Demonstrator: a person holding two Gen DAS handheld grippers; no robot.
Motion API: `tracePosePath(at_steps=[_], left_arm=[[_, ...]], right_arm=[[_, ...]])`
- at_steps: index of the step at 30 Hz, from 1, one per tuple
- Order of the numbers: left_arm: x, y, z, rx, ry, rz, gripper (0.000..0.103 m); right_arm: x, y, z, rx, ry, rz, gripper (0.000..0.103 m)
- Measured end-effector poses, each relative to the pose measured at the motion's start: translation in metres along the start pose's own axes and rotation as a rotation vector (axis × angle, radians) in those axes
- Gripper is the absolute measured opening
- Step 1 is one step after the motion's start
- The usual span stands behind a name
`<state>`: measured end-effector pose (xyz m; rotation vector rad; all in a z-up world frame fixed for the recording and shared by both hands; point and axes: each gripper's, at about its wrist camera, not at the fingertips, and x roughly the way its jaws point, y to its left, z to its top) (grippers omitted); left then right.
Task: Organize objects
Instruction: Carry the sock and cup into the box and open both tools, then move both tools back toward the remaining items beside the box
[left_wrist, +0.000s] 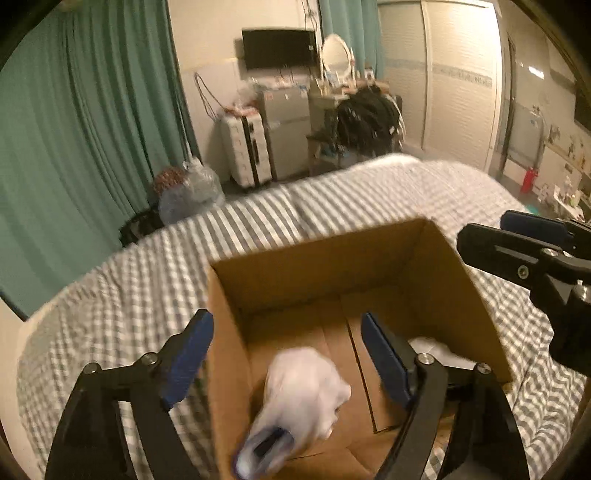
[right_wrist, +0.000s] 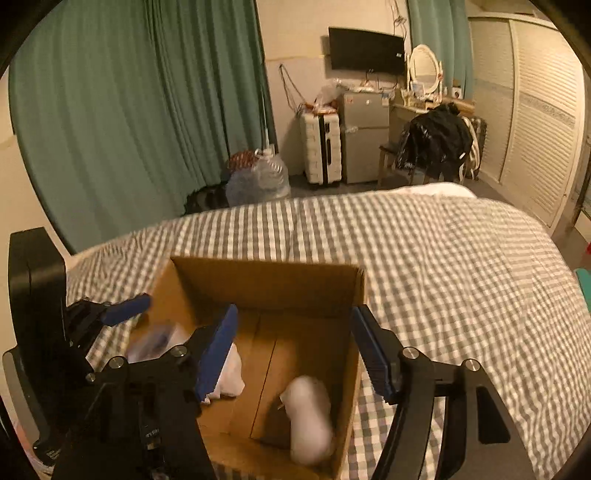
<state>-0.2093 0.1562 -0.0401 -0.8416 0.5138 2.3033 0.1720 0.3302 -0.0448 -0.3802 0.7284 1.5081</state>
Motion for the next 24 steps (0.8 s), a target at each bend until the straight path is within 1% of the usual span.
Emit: tracePosePath(at_steps=[1,2,3,4,7,9,12,13,17,19,20,24], left_arm=[[-0.011,0.001,0.003,0.002,-0.016,0.014,0.091],[-0.022,0.002,0.006,0.002,-0.035,0.032,0.096],[-0.034,0.003,0.007,0.000,-0.052,0.047,0.098],[-0.049,0.004,0.008,-0.004,-0.071,0.058,0.098],[-0.082,0.008,0.006,-0.015,-0.100,0.073,0.100],[-0.102,0.010,0.007,-0.023,-0.123,0.084,0.102],[-0.132,0.014,0.003,-0.038,-0.149,0.102,0.103],[-0.144,0.014,0.000,-0.046,-0.159,0.106,0.103],[-0.174,0.021,-0.009,-0.065,-0.184,0.122,0.103],[-0.189,0.022,-0.017,-0.075,-0.193,0.130,0.103],[-0.192,0.020,-0.016,-0.077,-0.194,0.134,0.103],[-0.213,0.020,-0.035,-0.086,-0.199,0.155,0.103]], right_arm=[[-0.009,0.001,0.002,-0.001,-0.010,-0.003,0.064],[-0.019,0.003,0.003,-0.005,-0.021,-0.009,0.066],[-0.031,0.006,0.006,-0.009,-0.034,-0.016,0.071],[-0.038,0.007,0.011,-0.012,-0.044,-0.019,0.075],[-0.071,0.015,0.016,-0.027,-0.078,-0.024,0.081],[-0.095,0.020,0.016,-0.031,-0.105,-0.022,0.083],[-0.126,0.027,0.015,-0.046,-0.132,-0.022,0.091],[-0.134,0.030,0.014,-0.053,-0.139,-0.026,0.091],[-0.167,0.039,0.005,-0.092,-0.157,-0.048,0.092],[-0.182,0.043,-0.005,-0.104,-0.162,-0.053,0.093],[-0.189,0.044,-0.009,-0.111,-0.161,-0.054,0.093],[-0.206,0.047,-0.022,-0.126,-0.161,-0.053,0.093]])
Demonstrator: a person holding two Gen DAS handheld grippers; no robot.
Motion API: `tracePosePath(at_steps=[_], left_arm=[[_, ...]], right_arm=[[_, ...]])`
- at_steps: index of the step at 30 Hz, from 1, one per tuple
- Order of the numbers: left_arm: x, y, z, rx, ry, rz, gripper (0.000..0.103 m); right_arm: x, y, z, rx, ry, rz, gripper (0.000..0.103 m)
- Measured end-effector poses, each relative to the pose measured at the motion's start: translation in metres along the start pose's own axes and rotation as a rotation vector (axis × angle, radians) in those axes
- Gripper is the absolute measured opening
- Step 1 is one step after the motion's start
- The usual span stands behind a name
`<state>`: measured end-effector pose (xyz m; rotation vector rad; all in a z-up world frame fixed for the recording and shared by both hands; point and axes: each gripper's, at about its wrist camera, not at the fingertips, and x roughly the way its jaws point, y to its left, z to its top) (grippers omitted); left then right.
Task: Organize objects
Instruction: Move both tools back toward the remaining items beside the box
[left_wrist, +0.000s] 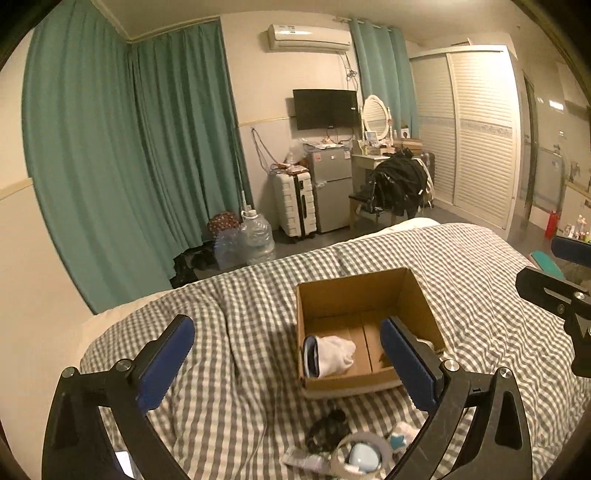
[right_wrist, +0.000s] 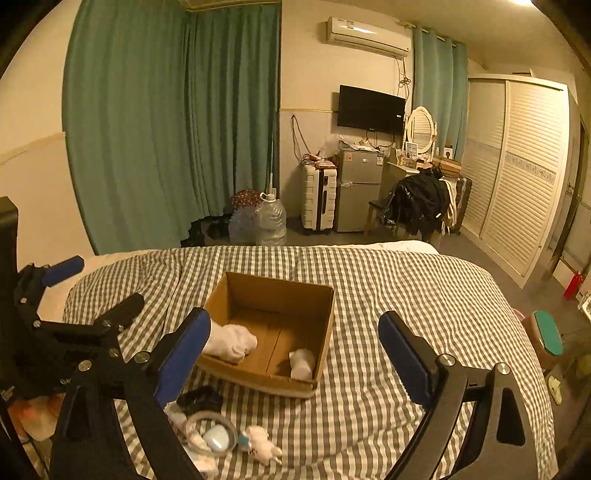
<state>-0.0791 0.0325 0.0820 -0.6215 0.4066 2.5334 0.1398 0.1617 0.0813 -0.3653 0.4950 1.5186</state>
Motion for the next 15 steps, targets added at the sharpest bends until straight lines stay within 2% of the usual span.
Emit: tracePosePath(at_steps=[6,9,15], left_arm=[[-0.011,0.005,-0.026,-0.017,0.026,0.002,0.103],[-0.006,0.006,-0.043,-0.022,0.054,0.003,0.103],[0.031,0.003,-0.092,-0.010,0.189,0.028,0.103]], right_arm=[[-0.019,0.012,-0.026,-0.020,0.019,0.009,0.093],[-0.020,0.016,-0.043,-0.038,0.035,-0.014,0.093],[0.006,0.021,-0.087,-0.059,0.127,-0.020,0.093]])
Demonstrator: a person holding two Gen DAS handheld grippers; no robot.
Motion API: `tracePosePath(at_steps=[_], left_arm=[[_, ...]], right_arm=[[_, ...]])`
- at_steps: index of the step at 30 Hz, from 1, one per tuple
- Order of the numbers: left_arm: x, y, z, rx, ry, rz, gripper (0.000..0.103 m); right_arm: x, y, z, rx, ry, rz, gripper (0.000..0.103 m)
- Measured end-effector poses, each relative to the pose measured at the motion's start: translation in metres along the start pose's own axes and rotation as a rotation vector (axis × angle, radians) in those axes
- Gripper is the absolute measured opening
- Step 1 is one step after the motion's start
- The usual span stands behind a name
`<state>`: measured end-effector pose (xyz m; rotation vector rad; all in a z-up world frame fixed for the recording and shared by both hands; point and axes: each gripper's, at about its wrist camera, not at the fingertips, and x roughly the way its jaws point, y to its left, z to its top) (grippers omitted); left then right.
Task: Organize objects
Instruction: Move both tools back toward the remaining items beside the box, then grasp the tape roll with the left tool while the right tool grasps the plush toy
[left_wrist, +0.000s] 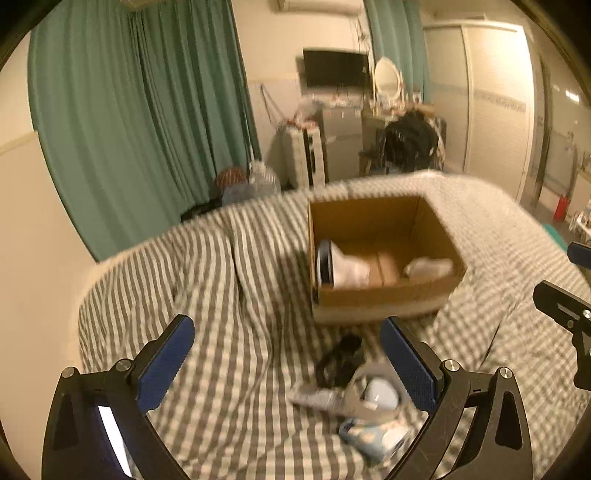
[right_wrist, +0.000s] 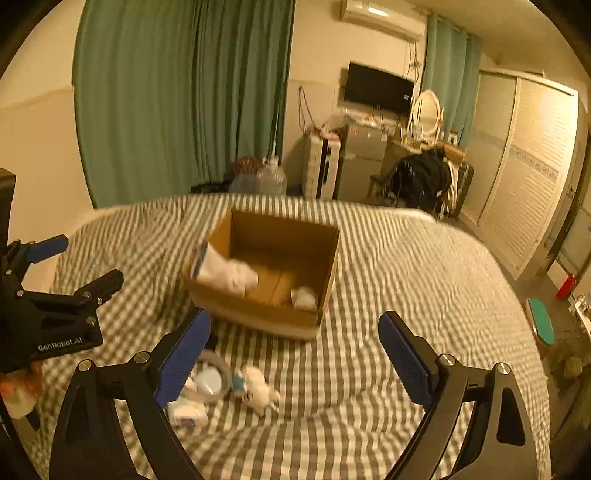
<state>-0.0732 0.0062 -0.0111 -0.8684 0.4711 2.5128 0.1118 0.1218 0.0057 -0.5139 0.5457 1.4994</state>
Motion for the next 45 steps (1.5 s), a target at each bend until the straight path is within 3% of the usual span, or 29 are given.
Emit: tracePosePath(at_steps=[11,17,24,28,32,36,41,45], left_arm=[[0.069,-0.032,-0.074,0.078,0.209,-0.033,0.103],[0.084,-0.051,-0.085,0.131,0.254,-0.100,0.103],[0.091,-0.077,-0.092,0.234,0.283,-0.204,0.103],[0.099,-0.090,-0.095,0.278,0.297,-0.223,0.103],[0.119,-0.088,-0.090,0.241,0.330,-0.258,0.102],[0.130,-0.082,-0.089,0.188,0.353,-0.363,0.085],[0.122,-0.072,-0.085,0.150,0.337,-0.355,0.085],[0.109,-0.059,-0.079,0.118,0.312,-0.297,0.085]], right_arm=[[0.094,0.007,-0.068,0.000,0.249,0.094,0.093],[0.132,0.011,-0.088,-0.025,0.374,0.148,0.092],[0.146,-0.001,-0.090,0.033,0.398,0.154,0.091],[0.153,-0.002,-0.093,0.054,0.422,0.166,0.087],[0.161,0.001,-0.094,0.043,0.450,0.177,0.084],[0.169,0.005,-0.096,0.028,0.479,0.183,0.079],[0.178,0.012,-0.097,0.005,0.515,0.200,0.074],[0.186,0.018,-0.094,-0.008,0.530,0.230,0.073]])
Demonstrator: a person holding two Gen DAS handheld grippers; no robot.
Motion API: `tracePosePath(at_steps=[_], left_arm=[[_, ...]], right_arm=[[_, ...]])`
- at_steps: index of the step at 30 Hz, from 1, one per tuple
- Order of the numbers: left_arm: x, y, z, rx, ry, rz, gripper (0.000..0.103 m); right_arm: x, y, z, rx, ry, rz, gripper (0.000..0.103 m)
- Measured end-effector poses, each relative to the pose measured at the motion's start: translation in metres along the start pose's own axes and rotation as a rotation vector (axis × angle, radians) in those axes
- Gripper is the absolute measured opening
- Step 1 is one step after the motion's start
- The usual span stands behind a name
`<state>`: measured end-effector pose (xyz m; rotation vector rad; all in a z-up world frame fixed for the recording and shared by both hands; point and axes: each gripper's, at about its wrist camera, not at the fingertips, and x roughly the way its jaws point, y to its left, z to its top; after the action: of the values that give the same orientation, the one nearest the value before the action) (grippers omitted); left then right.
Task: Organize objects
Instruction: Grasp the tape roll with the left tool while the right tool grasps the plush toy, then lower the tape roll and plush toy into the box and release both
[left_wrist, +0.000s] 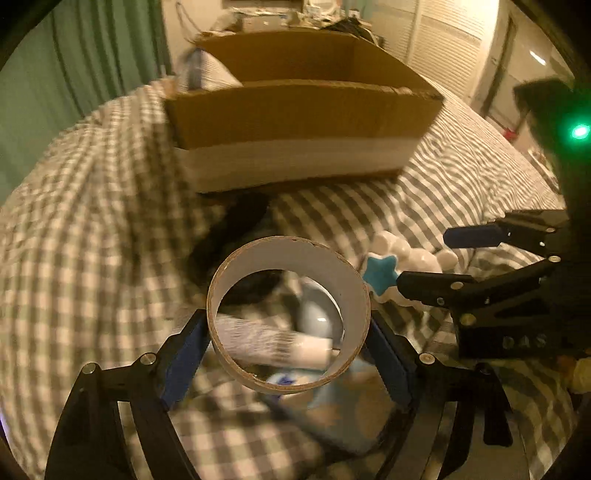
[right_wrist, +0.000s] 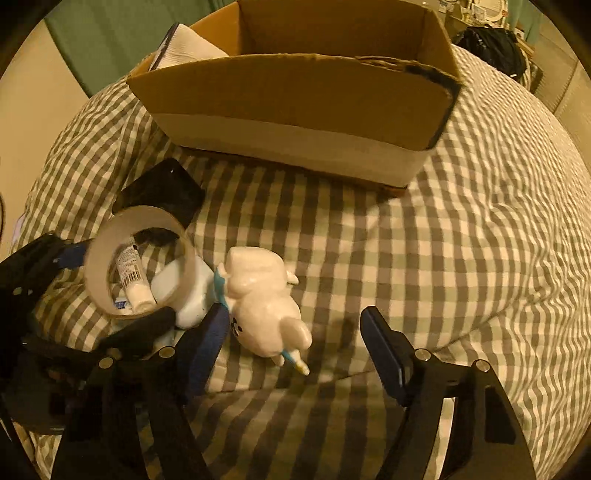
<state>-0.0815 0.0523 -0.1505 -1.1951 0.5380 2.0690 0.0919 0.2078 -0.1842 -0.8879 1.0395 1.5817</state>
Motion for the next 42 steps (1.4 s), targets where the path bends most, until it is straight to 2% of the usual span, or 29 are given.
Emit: tracePosePath(at_steps=[5,8,10,11,13,18,24,35,42], left_arm=[[-0.014,0.017,-0.005,-0.036,-0.019,0.024,0.085],[-0.019,0.022,-0.006,-0.049,-0.026,0.035,0.085],[-0.022,0.026,-0.008,-0.051,-0.023,0.038,0.085],[-0.023,0.028,-0.009,-0.055,-0.023,0.041,0.085],[-0.026,0.031,-0.010,-0.065,-0.026,0.045,0.085],[-0.043,0.033,-0.016,-0.064,-0.050,0.068,0.085],[-0.070,0.033,-0.020,-0.062,-0.086,0.069,0.085],[-0.131,0.025,-0.018,-0.061,-0.200,0.068,0.085],[-0.163,0.016,-0.009,-0.052,-0.259,0.063,0.085]], right_arm=[[0.012,0.007,0.013,-0.026,0.037,0.041,0.071],[0.022,0.019,0.018,-0.070,0.070,0.060,0.061],[0.029,0.023,0.021,-0.088,0.095,0.062,0.047],[0.031,0.025,0.021,-0.099,0.105,0.064,0.044],[0.028,0.029,0.021,-0.118,0.094,0.048,0.044],[0.001,0.034,0.014,-0.132,0.003,-0.038,0.043],[-0.045,0.038,0.007,-0.108,-0.098,-0.062,0.042],[-0.129,0.068,-0.014,-0.152,-0.268,-0.142,0.042],[-0.181,0.077,-0.024,-0.169,-0.359,-0.151,0.042]])
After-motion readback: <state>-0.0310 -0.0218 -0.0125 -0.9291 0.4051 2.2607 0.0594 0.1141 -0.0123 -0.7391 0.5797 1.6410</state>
